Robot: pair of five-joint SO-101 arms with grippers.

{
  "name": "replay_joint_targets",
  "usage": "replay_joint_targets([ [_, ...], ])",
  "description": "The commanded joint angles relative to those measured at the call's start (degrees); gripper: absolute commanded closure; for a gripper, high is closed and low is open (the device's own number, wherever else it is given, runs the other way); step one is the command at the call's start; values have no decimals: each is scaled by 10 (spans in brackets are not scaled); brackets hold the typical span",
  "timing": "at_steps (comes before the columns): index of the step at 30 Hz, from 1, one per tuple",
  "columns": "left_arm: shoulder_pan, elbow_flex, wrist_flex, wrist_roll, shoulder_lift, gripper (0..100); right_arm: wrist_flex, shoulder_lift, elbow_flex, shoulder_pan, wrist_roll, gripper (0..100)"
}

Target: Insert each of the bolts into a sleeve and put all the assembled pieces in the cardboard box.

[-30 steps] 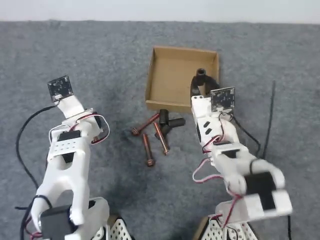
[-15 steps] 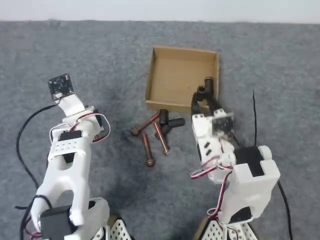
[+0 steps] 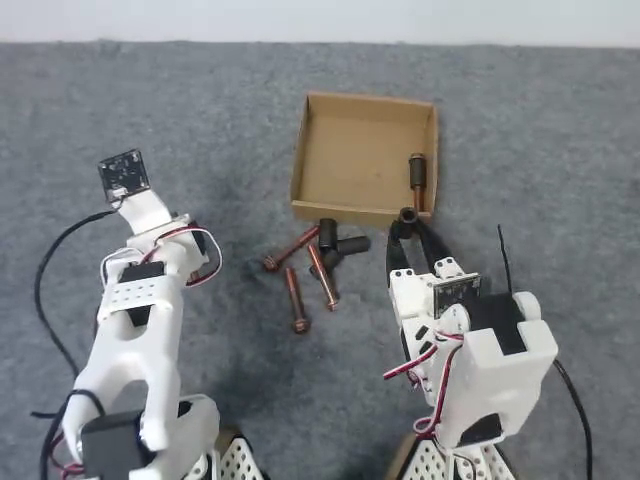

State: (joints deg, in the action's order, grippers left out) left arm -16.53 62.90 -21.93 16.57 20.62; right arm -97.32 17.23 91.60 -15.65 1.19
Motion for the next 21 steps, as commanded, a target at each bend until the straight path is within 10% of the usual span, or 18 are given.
replay_joint_targets([
  [1, 28, -13, 47, -6, 34, 989, -14, -7, 15, -4, -6, 992],
  [14, 223, -19, 375, -9, 36, 989, -13, -6, 12, -4, -8, 992],
  [21, 338, -127, 316, -8, 35, 989, -13, -6, 12, -4, -8, 992],
])
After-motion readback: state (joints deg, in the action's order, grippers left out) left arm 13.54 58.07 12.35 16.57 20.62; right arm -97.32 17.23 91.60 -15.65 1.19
